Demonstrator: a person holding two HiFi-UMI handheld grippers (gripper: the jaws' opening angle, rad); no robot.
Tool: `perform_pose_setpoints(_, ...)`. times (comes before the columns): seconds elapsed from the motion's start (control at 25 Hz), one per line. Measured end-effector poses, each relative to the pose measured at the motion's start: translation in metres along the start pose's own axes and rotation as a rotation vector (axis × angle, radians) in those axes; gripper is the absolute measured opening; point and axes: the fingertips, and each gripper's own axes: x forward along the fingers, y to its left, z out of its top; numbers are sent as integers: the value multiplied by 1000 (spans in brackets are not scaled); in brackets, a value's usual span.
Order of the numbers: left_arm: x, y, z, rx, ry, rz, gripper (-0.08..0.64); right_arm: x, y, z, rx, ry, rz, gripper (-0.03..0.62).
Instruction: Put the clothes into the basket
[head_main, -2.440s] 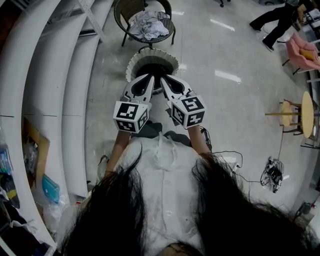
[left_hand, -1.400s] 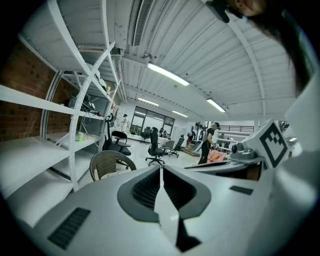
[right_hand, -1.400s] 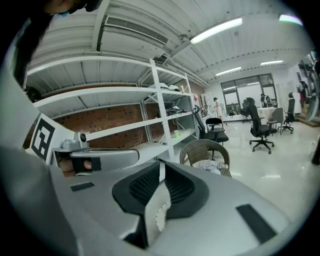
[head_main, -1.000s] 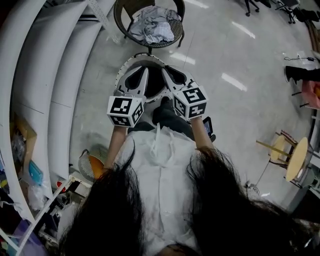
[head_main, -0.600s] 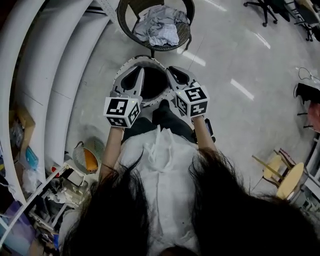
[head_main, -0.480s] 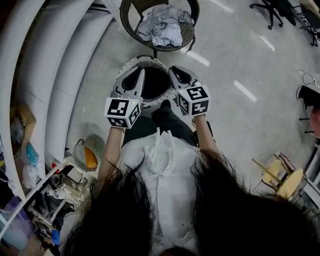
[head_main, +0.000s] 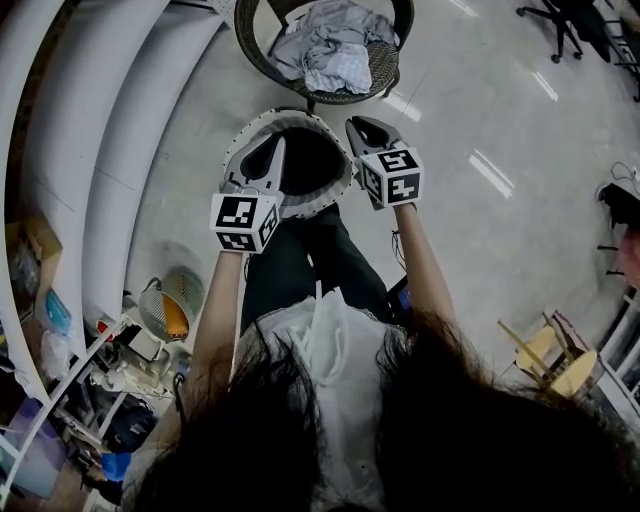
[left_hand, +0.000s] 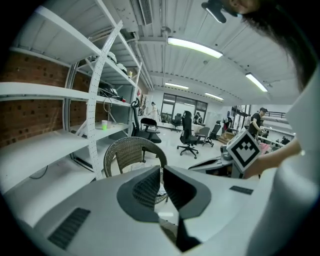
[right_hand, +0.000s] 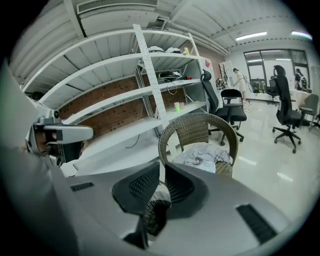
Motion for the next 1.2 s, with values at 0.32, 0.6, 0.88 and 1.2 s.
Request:
perform_pose_setpoints(0.32,89,56,-47,11,53,-26,31,105,-64,-49,58,103,-28,48)
perform_pose_setpoints(0.6,144,101,-98,86,147,-89,31,195,-107,-84,-7,236,-80,49)
perform_pose_setpoints(0.88,170,139,-140,139,214,-138,31,258,-141,-119,-74,363,-143,249)
perform_pose_setpoints(1.2,174,184,-175,161,258,-152,31,304,-182,-159,-100,477,-285,288)
